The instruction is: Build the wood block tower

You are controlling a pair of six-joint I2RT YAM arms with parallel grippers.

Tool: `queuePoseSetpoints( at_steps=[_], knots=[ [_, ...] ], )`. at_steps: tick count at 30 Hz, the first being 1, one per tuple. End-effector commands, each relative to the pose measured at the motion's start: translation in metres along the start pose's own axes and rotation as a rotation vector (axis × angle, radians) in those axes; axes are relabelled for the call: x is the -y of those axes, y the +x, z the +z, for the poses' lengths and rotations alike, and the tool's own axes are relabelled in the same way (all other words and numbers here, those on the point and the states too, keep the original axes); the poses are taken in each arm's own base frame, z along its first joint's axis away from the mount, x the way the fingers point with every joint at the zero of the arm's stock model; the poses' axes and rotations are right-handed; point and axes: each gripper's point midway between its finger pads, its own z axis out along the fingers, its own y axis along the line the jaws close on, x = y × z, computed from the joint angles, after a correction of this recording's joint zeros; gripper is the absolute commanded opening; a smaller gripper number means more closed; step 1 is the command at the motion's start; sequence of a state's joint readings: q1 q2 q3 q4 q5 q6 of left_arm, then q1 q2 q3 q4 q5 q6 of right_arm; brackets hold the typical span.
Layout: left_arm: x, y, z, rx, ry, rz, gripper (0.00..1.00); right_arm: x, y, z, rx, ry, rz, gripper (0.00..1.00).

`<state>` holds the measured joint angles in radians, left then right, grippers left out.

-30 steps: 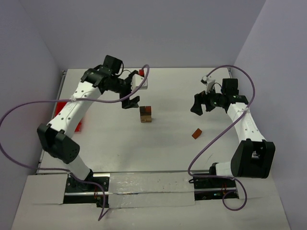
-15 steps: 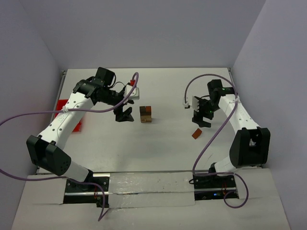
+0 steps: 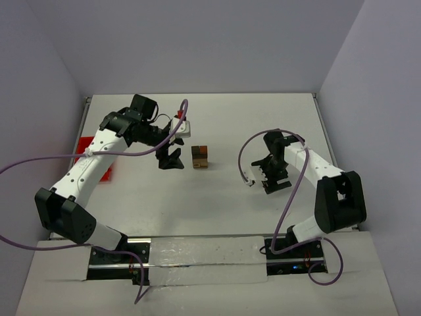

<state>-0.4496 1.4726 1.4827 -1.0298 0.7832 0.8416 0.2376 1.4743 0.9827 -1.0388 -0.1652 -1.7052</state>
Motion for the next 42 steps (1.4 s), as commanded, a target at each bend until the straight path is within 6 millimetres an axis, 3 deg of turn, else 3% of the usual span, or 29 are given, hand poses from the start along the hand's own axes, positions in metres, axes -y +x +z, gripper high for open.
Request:
queuePoseSetpoints(
  at_steps=[1, 11, 16, 26, 30, 37, 40, 42],
  knots=[
    [0.001, -0.012, -0.005, 0.053, -0.015, 0.030, 0.99, 0.012, 0.008, 0.008, -0.057, -0.004, -0.081, 0.87],
    [-0.002, -0.001, 0.001, 0.035, -0.029, 0.027, 0.99, 0.018, 0.005, 0.022, -0.046, -0.011, -0.089, 0.74],
    [-0.005, 0.000, 0.003, 0.037, -0.025, 0.024, 0.99, 0.017, 0.006, 0.026, -0.058, -0.023, -0.088, 0.60],
    [-0.007, 0.005, 0.005, 0.023, -0.033, 0.025, 0.99, 0.002, 0.010, 0.037, -0.089, -0.066, -0.099, 0.61],
    [-0.007, 0.003, 0.005, 0.027, -0.037, 0.024, 0.99, 0.000, 0.012, 0.041, -0.095, -0.066, -0.099, 0.51],
    [-0.009, 0.000, 0.002, 0.045, -0.061, 0.025, 0.99, 0.008, 0.002, 0.026, -0.053, -0.013, -0.027, 0.14],
    [-0.009, -0.004, 0.002, 0.072, -0.083, 0.037, 0.99, 0.015, -0.017, 0.004, 0.041, -0.006, 0.055, 0.04],
    [-0.014, -0.013, 0.001, 0.111, -0.116, 0.058, 0.99, 0.022, -0.043, -0.014, 0.179, -0.025, 0.153, 0.00]
  ],
)
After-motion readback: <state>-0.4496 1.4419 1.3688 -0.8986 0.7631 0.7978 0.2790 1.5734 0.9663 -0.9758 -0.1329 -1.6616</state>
